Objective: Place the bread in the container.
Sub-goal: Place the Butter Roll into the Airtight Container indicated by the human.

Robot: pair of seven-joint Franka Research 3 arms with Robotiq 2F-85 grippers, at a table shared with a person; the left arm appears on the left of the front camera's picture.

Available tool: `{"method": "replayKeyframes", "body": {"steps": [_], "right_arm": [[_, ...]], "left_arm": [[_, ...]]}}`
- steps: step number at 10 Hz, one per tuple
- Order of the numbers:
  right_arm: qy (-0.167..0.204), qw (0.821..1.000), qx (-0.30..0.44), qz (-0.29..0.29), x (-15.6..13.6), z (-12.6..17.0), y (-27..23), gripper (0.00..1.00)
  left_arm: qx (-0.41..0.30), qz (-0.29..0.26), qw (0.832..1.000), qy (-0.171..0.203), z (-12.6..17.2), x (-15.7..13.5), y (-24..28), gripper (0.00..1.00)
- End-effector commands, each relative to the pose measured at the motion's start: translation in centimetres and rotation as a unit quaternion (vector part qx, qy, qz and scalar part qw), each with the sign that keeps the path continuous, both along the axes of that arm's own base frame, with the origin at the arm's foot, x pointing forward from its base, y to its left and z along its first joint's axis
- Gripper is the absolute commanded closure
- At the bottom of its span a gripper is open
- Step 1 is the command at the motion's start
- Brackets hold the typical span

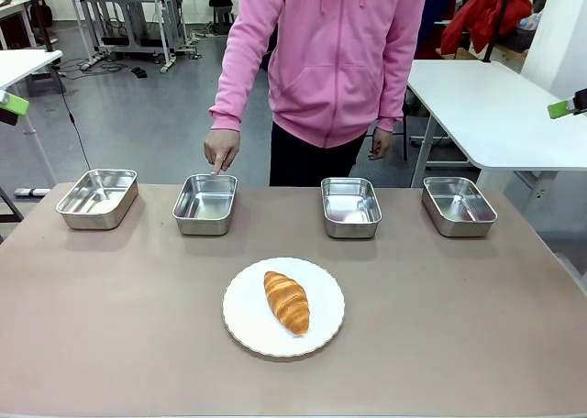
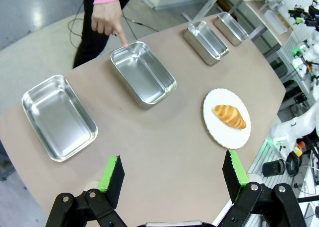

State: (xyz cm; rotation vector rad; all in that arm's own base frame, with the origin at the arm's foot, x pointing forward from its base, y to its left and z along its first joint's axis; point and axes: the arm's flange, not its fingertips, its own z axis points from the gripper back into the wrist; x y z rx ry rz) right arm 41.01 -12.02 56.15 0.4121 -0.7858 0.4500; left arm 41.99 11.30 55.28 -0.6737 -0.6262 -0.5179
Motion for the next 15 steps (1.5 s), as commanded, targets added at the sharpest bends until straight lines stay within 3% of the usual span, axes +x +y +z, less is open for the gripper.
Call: {"method": "replayKeyframes", "body": {"steps": [1,3,5,7,9,11,13,14,15], "right_arm": [[-0.006,1.0,0.007,0.002,0.0,0.0,0.1,0.0],[-0.006,1.0,0.007,0.002,0.0,0.0,0.1,0.0],[-0.006,1.0,0.007,0.002,0.0,0.0,0.1,0.0],[-0.006,1.0,0.007,0.002,0.0,0.0,0.1,0.0],[-0.006,1.0,0.007,0.002,0.0,0.0,0.1,0.0],[-0.006,1.0,0.007,0.002,0.0,0.0,0.1,0.0],[-0.006,1.0,0.007,0.002,0.0,0.0,0.1,0.0],[-0.006,1.0,0.007,0.002,0.0,0.0,0.1,0.0],[-0.006,1.0,0.007,0.002,0.0,0.0,0.1,0.0]], "left_arm": [[-0.002,-0.003,1.0,-0.002,0.1,-0.2,0.1,0.0],[0.0,0.0,1.0,0.0,0.0,0.0,0.0,0.0],[0.018,0.031,0.999,0.018,2.7,-1.2,-4.7,0.0],[0.036,0.067,0.996,0.047,4.9,-2.3,-12.1,0.0],[0.081,0.116,0.987,0.078,4.9,-3.5,-20.8,0.0],[0.117,0.16,0.976,0.09,1.6,-4.1,-30.2,0.0],[0.101,0.225,0.962,0.113,-3.0,-3.9,-36.8,0.0],[0.173,0.296,0.928,0.147,-10.8,-3.4,-42.4,0.0],[0.184,0.283,0.929,0.152,-11.2,-3.3,-42.4,0.0]]}}
